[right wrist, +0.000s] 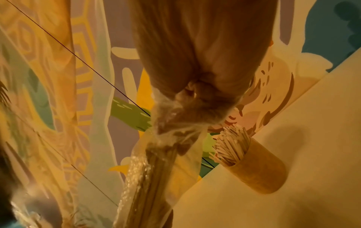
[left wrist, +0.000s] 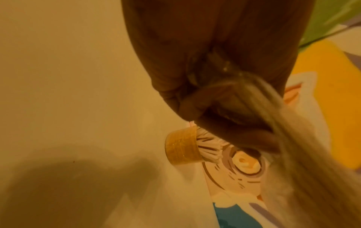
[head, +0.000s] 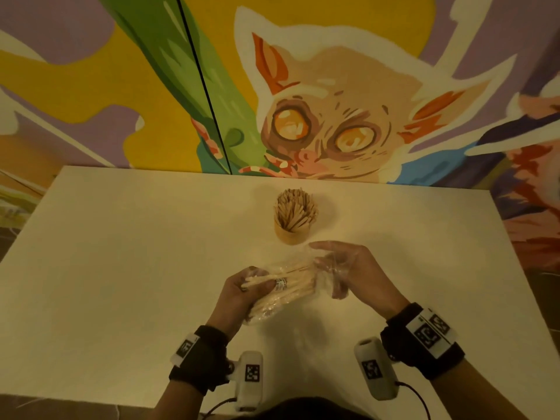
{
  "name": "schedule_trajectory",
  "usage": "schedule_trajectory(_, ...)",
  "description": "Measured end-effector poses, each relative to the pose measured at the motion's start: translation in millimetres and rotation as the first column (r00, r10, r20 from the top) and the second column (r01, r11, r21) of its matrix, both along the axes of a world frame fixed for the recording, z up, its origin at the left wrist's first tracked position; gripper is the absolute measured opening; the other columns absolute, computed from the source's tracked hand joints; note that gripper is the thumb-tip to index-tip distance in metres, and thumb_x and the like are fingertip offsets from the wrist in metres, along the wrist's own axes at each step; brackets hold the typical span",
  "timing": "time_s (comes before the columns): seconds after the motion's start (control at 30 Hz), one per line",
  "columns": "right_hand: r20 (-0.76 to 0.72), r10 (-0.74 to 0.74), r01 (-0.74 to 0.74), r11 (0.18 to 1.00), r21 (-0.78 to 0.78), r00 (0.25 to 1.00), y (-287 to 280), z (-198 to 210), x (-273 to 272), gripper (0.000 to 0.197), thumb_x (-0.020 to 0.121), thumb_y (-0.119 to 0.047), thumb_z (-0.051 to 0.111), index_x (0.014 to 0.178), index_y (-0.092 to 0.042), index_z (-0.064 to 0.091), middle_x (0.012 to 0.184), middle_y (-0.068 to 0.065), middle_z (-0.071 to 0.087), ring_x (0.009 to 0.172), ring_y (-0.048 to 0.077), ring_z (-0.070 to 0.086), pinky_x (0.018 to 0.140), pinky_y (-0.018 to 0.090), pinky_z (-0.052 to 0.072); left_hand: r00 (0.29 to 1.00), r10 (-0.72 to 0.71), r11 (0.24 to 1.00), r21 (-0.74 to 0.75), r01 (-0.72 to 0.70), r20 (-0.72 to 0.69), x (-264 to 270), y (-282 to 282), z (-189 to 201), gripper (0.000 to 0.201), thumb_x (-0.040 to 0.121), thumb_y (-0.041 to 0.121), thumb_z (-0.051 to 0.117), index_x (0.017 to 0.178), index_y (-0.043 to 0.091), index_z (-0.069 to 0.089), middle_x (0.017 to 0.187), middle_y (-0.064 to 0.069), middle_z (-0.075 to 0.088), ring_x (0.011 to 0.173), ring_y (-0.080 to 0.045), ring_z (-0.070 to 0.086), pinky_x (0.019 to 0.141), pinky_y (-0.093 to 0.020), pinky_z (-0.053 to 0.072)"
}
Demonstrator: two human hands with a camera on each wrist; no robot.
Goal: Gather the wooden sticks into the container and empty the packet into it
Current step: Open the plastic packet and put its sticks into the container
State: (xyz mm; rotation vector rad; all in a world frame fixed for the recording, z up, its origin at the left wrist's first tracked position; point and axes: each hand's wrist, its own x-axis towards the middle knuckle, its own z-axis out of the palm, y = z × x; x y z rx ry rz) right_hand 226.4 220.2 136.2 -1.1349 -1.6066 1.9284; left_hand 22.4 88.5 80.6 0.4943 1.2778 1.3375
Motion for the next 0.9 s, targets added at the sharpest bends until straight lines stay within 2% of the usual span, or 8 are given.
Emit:
schedule_trajectory(0.13,-0.042,-0.018,0.018,1.0,0.002,0.999,-4,-7,1,0.022,0.086,0.004,0.067,0.094,-0.015,0.074,0.069,0.012,0.065,0.038,0.019,0.051,0.038,0.019,0.04,0.995,-0.042,0.999,0.017,0.044,-0.092,11,2,8,0.008,0.076,0.02,0.075,0.077,0.014,0.07,0.074,-0.001,0.067,0.065,-0.013,0.063,0.057,-0.023,0.049)
schedule_trajectory(0.27,-0.091,-0.058,0.057,0.998,-0.015,0.994,-13,-13,0,0.026,0.091,0.0,0.062,0.083,-0.021,0.074,0.061,0.021,0.052,0.033,0.013,0.046,0.037,0.017,0.037,0.999,-0.004,1.0,0.011,0.004,-0.031,17,5,12,0.016,0.071,0.029,0.075,0.079,0.016,0.07,0.08,-0.008,0.065,0.07,-0.02,0.062,0.061,-0.028,0.049)
schedule_trajectory(0.33,-0.096,-0.086,0.086,0.996,0.002,0.992,-14,-14,1,0.025,0.092,0.006,0.057,0.085,-0.013,0.073,0.062,0.021,0.054,0.034,0.014,0.047,0.038,0.018,0.037,0.999,0.054,0.998,0.017,-0.054,-0.005,19,6,13,0.019,0.074,0.03,0.072,0.08,0.012,0.069,0.081,-0.012,0.063,0.071,-0.023,0.061,0.062,-0.031,0.05)
schedule_trajectory(0.4,-0.128,-0.099,0.103,0.994,0.03,0.987,-14,-11,2,0.01,0.087,-0.001,0.059,0.091,0.004,0.066,0.056,0.008,0.057,0.038,0.014,0.047,0.041,0.019,0.038,0.99,0.14,0.99,0.033,-0.14,-0.006,20,6,14,0.012,0.084,0.02,0.069,0.078,0.01,0.066,0.075,-0.01,0.062,0.065,-0.021,0.061,0.055,-0.029,0.051)
schedule_trajectory(0.47,-0.146,-0.124,0.129,0.991,0.025,0.982,-12,-11,4,0.017,0.087,-0.002,0.058,0.095,0.014,0.06,0.054,0.003,0.059,0.041,0.014,0.047,0.042,0.022,0.038,0.978,0.21,0.977,0.055,-0.208,-0.021,18,7,14,0.009,0.086,0.011,0.066,0.077,0.01,0.065,0.072,-0.006,0.064,0.064,-0.018,0.062,0.055,-0.027,0.052)
schedule_trajectory(0.6,-0.102,-0.088,0.092,0.995,0.04,0.991,-15,-12,0,0.011,0.093,0.001,0.052,0.094,0.008,0.061,0.06,0.018,0.053,0.04,0.013,0.047,0.041,0.021,0.039,0.991,0.103,0.988,0.121,-0.092,-0.08,13,10,14,0.008,0.08,0.017,0.07,0.08,0.012,0.063,0.075,-0.007,0.062,0.071,-0.021,0.06,0.064,-0.028,0.05)
schedule_trajectory(0.7,-0.033,-0.09,0.092,0.994,0.053,0.995,-18,-16,-3,0.02,0.1,0.005,0.043,0.093,0.007,0.062,0.065,0.018,0.049,0.04,0.012,0.043,0.04,0.02,0.035,0.993,0.03,0.994,0.11,-0.017,-0.113,15,11,19,0.018,0.077,0.029,0.069,0.083,0.014,0.064,0.075,-0.005,0.064,0.071,-0.021,0.06,0.064,-0.028,0.049)
schedule_trajectory(0.9,-0.128,-0.157,0.157,0.988,-0.013,0.979,-16,-12,-1,0.026,0.095,-0.008,0.059,0.096,0.018,0.057,0.063,0.016,0.05,0.04,0.012,0.038,0.039,0.02,0.031,0.981,0.086,0.99,0.122,-0.065,-0.175,11,9,21,0.015,0.083,0.024,0.068,0.081,0.01,0.064,0.076,-0.004,0.064,0.074,-0.021,0.06,0.069,-0.031,0.049)
